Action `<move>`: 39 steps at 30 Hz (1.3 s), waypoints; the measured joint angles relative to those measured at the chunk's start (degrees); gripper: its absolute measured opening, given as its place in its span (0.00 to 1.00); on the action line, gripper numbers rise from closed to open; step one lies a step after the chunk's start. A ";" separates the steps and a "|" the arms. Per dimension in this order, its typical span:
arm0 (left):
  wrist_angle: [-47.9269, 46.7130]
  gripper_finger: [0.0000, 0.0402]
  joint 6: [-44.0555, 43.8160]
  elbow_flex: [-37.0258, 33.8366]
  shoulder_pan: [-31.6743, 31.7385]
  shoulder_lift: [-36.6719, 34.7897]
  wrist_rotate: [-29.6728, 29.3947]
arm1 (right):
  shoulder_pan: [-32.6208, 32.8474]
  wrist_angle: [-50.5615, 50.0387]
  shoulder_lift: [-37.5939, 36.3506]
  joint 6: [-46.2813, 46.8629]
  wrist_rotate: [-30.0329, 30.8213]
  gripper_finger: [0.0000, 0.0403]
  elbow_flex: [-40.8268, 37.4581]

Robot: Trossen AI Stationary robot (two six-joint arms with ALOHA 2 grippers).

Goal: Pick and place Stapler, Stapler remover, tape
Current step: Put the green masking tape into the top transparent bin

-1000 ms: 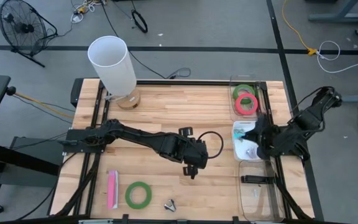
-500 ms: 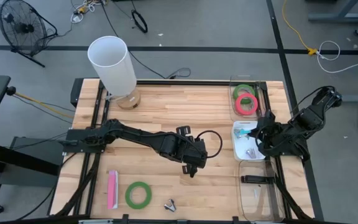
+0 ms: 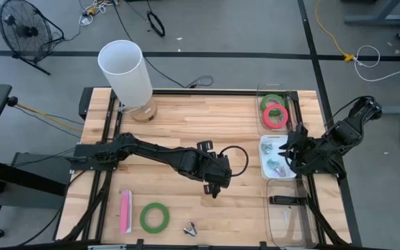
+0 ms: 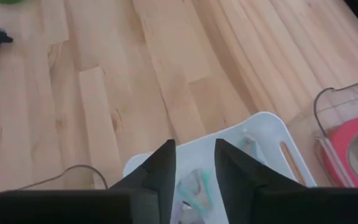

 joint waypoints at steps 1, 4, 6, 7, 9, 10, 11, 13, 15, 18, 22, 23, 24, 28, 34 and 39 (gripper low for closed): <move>0.00 0.39 0.00 0.00 0.00 0.00 0.00 | 0.00 -0.37 0.00 0.11 -0.02 0.28 0.00; 0.00 0.39 0.00 0.00 0.00 0.00 0.00 | -0.01 -0.62 0.00 0.18 -0.01 0.27 0.00; 0.00 0.39 0.00 0.00 0.00 0.00 0.00 | 0.00 -0.57 0.00 0.18 0.00 0.26 0.00; -0.02 0.39 0.00 0.00 0.00 0.00 0.00 | 0.00 -0.54 0.00 0.18 0.00 0.25 0.00; -0.06 0.39 0.00 0.00 0.00 0.00 0.10 | -0.02 -0.29 0.00 0.19 -0.01 0.24 0.00; -0.20 0.39 -0.01 0.00 0.00 0.00 0.17 | 0.00 0.01 0.00 0.19 -0.03 0.23 0.00; -0.47 0.39 -0.06 0.00 0.00 0.00 0.17 | 0.00 0.43 0.00 0.19 -0.06 0.23 0.00; -1.68 0.39 -0.88 0.00 -0.06 0.00 0.19 | 0.00 1.96 0.00 0.18 -0.34 0.22 0.00; -3.78 0.39 -2.65 0.00 -0.27 0.00 0.20 | -0.02 4.07 0.01 -0.18 -1.78 0.22 0.00; -7.64 0.39 -5.97 0.00 -0.75 0.00 0.17 | 0.00 9.45 0.38 -2.80 -5.11 0.21 0.00; -11.23 0.39 -8.83 0.00 -1.84 0.00 0.17 | 0.59 19.54 2.32 -8.40 -9.77 0.21 -0.02; -11.71 0.39 -9.24 0.00 -2.08 0.00 0.18 | 0.89 21.94 3.12 -9.87 -10.42 0.21 -0.04; -12.32 0.39 -9.69 0.00 -2.42 0.00 0.19 | 1.24 24.29 4.15 -11.46 -10.93 0.21 -0.04; -16.15 0.38 -12.63 0.00 -3.81 0.00 -0.36 | 2.82 30.07 9.44 -15.28 -12.88 0.21 -0.04; -16.55 0.35 -15.60 -1.71 -6.32 -0.11 0.47 | 6.48 33.70 18.64 -15.34 -13.57 0.21 -0.08; -16.55 0.31 -21.53 -4.95 -9.57 -0.20 4.02 | 9.53 36.52 23.85 -14.98 -16.07 0.22 -0.09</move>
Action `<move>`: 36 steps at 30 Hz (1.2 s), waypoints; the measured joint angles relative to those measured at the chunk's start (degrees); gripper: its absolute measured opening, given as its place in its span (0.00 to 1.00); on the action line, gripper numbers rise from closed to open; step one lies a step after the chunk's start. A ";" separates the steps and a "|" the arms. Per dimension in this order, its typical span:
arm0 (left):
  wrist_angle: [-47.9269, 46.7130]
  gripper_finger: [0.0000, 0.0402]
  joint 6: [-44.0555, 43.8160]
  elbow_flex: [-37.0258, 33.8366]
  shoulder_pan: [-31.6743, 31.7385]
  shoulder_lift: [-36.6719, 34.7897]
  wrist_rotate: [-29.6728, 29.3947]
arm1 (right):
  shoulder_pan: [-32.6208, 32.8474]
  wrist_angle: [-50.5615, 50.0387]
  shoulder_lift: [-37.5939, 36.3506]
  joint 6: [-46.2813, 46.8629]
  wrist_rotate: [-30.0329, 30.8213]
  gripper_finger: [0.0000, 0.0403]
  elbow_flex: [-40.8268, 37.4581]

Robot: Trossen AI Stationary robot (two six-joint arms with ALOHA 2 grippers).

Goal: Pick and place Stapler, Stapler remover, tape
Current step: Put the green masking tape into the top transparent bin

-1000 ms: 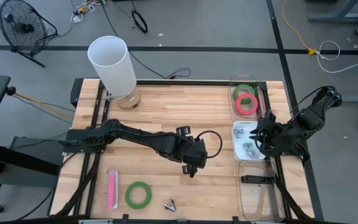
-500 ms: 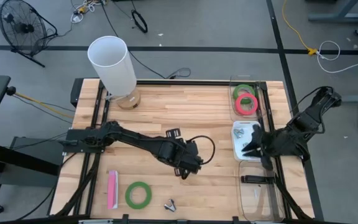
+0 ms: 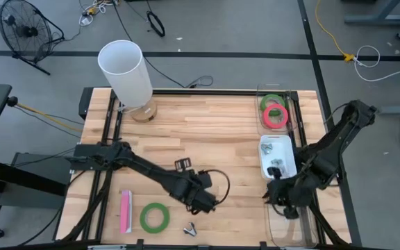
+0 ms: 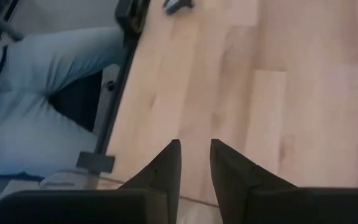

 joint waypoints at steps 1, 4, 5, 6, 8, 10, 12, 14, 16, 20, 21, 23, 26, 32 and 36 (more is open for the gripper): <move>0.01 0.31 -1.18 -0.94 -0.76 0.00 1.07 | 0.53 0.60 0.63 0.09 -0.39 0.22 -0.01; 0.00 0.29 -5.14 -4.62 -3.28 0.02 4.26 | 1.92 1.53 1.82 0.43 -0.60 0.22 -0.02; -0.02 0.29 -7.04 -5.91 -4.10 0.02 5.30 | 2.23 1.66 2.04 0.69 -0.58 0.22 -0.02; 0.02 0.29 -8.99 -7.22 -4.93 0.04 6.43 | 2.51 1.97 2.17 0.98 -0.45 0.22 -0.02; -0.02 0.29 -13.12 -9.87 -6.65 0.04 9.71 | 3.05 2.54 2.18 1.64 -0.40 0.22 -0.02; 0.04 0.29 -16.38 -12.50 -8.42 0.09 12.53 | 3.48 3.03 2.18 1.68 -0.34 0.22 -0.02; -0.04 0.29 -19.27 -15.12 -10.16 0.10 14.05 | 3.71 3.68 2.18 1.68 0.18 0.22 -0.02; -0.01 0.29 -21.67 -17.19 -11.95 0.13 14.70 | 3.92 3.97 2.18 1.68 0.73 0.22 -0.02; 0.00 0.29 -23.86 -19.06 -13.46 0.13 15.52 | 4.00 4.33 2.18 1.67 1.91 0.22 -0.02; 0.57 0.29 -27.98 -22.19 -15.42 0.13 17.06 | 4.00 4.34 2.18 1.15 2.31 0.22 -0.02; 0.97 0.29 -28.69 -22.62 -15.73 0.13 17.34 | 3.98 4.39 2.18 1.07 2.52 0.22 -0.02; 1.87 0.29 -29.46 -23.00 -16.27 0.13 17.59 | 4.00 4.59 2.18 0.80 3.14 0.22 -0.02; 4.64 0.29 -29.50 -23.10 -16.69 0.13 16.73 | 3.98 4.78 2.18 0.16 3.17 0.22 -0.02; 6.70 0.29 -29.49 -23.11 -16.79 0.13 16.35 | 3.98 4.80 2.18 -0.29 3.18 0.22 -0.02; 8.39 0.29 -29.09 -23.11 -16.37 0.15 16.31 | 3.98 4.80 2.18 -0.25 3.18 0.22 -0.02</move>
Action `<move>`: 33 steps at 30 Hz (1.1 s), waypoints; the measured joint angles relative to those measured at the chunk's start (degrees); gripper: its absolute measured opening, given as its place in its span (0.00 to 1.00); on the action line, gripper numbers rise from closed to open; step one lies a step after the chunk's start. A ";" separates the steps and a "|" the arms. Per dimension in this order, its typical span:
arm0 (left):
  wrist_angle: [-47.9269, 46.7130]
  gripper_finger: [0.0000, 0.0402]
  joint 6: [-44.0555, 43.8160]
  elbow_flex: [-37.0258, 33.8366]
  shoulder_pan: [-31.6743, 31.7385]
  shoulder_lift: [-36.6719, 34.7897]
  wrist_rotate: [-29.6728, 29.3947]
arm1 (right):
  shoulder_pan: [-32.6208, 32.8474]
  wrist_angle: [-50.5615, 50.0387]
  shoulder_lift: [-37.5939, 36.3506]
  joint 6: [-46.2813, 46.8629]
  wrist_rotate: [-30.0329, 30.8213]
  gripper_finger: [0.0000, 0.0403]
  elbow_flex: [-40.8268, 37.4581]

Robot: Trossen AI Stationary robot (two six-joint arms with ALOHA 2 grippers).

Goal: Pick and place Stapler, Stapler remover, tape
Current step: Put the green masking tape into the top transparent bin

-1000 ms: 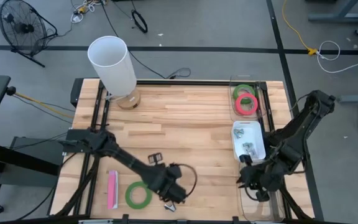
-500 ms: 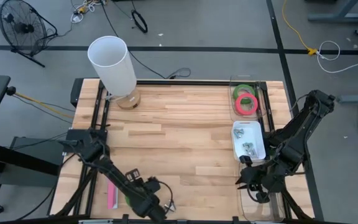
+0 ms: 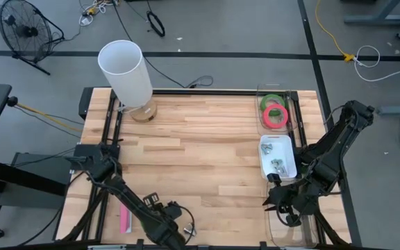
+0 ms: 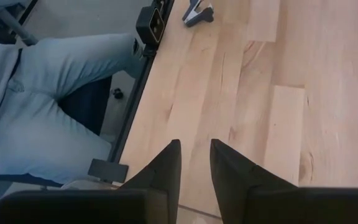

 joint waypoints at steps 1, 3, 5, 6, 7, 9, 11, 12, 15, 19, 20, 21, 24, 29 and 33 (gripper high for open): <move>0.44 0.29 0.01 0.00 0.16 0.00 -0.16 | 0.00 -0.01 0.00 0.00 0.00 0.22 0.00; 1.00 0.29 -0.01 0.00 0.48 0.00 -0.16 | 0.00 0.00 0.00 0.00 0.00 0.22 0.00; 1.38 0.29 0.78 0.00 0.76 0.00 0.13 | 0.00 0.01 0.00 -0.04 0.00 0.22 0.00; 1.37 0.29 1.50 0.00 0.77 0.00 0.15 | 0.00 0.01 0.00 -0.04 0.00 0.22 0.00; 1.40 0.29 2.91 0.00 0.77 0.00 0.21 | 0.00 0.01 0.00 -0.02 0.00 0.22 0.00; 1.99 0.29 6.95 0.00 0.73 0.03 0.27 | 0.00 0.04 0.00 0.00 0.00 0.22 0.00; 2.99 0.29 12.23 0.00 0.59 0.05 -0.06 | 0.00 0.07 0.00 -0.07 0.00 0.22 0.00; 3.62 0.29 14.71 0.00 0.59 0.05 -0.55 | 0.00 0.08 0.00 -0.19 0.00 0.22 0.00; 4.87 0.29 22.55 0.00 0.55 0.06 -2.01 | 0.00 0.19 0.00 -0.62 0.39 0.22 0.00; 6.31 0.30 32.13 0.00 0.59 0.07 -2.14 | -0.02 0.34 0.00 -1.11 1.06 0.22 0.00; 6.23 0.31 33.39 0.00 0.59 0.07 -2.15 | -0.02 0.34 0.00 -1.11 1.08 0.22 0.00; 6.12 0.32 34.39 0.00 0.59 0.07 -2.18 | -0.02 0.35 0.00 -1.11 1.09 0.22 0.00; 6.10 0.35 35.37 0.00 0.59 0.07 -2.16 | -0.02 0.36 0.00 -1.11 1.49 0.22 0.00; 6.10 0.42 35.63 0.00 0.66 0.07 -2.33 | -0.02 0.34 0.00 -1.13 1.51 0.22 0.00; 6.04 0.46 37.20 0.00 0.66 0.07 -2.31 | -0.02 0.51 0.00 -1.12 1.50 0.22 0.00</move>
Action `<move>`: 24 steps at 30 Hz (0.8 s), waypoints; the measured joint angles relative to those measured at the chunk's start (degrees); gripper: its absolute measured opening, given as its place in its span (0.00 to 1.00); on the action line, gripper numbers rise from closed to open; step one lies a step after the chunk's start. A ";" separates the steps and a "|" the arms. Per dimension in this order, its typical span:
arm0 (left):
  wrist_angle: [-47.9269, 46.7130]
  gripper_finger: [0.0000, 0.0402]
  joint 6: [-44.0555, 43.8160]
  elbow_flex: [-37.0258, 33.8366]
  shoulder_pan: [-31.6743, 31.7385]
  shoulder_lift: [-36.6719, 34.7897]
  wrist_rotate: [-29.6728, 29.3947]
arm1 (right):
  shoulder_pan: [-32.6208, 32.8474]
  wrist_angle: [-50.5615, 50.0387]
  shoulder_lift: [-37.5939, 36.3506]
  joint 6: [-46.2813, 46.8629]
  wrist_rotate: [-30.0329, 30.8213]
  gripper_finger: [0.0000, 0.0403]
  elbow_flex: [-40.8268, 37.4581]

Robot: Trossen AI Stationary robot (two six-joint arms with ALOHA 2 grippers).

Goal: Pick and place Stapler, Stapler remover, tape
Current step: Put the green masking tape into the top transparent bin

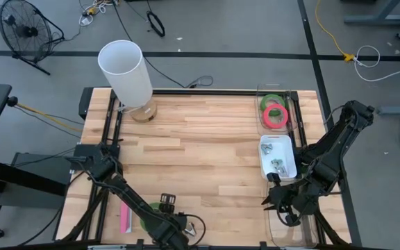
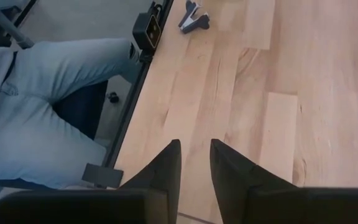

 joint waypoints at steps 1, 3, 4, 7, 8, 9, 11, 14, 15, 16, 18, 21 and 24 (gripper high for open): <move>-0.02 0.47 1.58 0.00 -0.10 0.00 0.03 | 0.00 0.06 0.00 0.01 0.00 0.22 0.00; 0.06 0.48 5.61 -0.26 -0.39 0.00 0.27 | 0.00 0.45 0.00 -0.01 0.01 0.22 0.00; 0.09 0.48 7.57 -0.66 -0.51 0.00 0.47 | 0.00 0.63 0.00 -0.01 0.01 0.22 0.00; -0.13 0.49 11.10 -2.59 -0.76 0.00 1.04 | 0.00 0.69 0.00 -0.01 0.00 0.22 0.00; -0.12 0.49 11.69 -3.41 -0.76 0.00 1.11 | 0.00 0.70 0.00 -0.02 0.00 0.22 0.00; -0.13 0.49 11.96 -4.32 -0.76 0.00 1.25 | 0.00 0.69 0.00 -0.01 0.00 0.22 0.00; -0.20 0.49 12.58 -6.10 -0.70 0.00 1.61 | 0.00 0.75 0.00 -0.03 0.01 0.22 0.00; -1.15 0.49 14.65 -7.61 -0.33 -0.02 0.11 | 0.00 0.78 0.00 -0.45 0.01 0.22 0.00; -1.41 0.49 14.73 -7.92 -0.30 -0.02 -0.70 | 0.00 0.85 0.00 -0.51 0.01 0.22 0.00; -1.48 0.49 14.70 -8.14 -0.26 -0.02 -1.85 | 0.00 0.92 0.00 -0.54 0.01 0.22 0.00; -1.17 0.49 14.77 -8.44 -0.04 0.00 -3.82 | 0.00 1.04 0.00 -0.52 0.01 0.22 0.00; -0.63 0.49 14.62 -8.44 0.23 0.00 -4.59 | 0.00 1.05 0.00 -0.52 0.01 0.22 0.00; -1.23 0.49 14.66 -7.94 0.22 0.02 -5.15 | 0.00 1.05 0.00 -0.51 0.01 0.22 0.00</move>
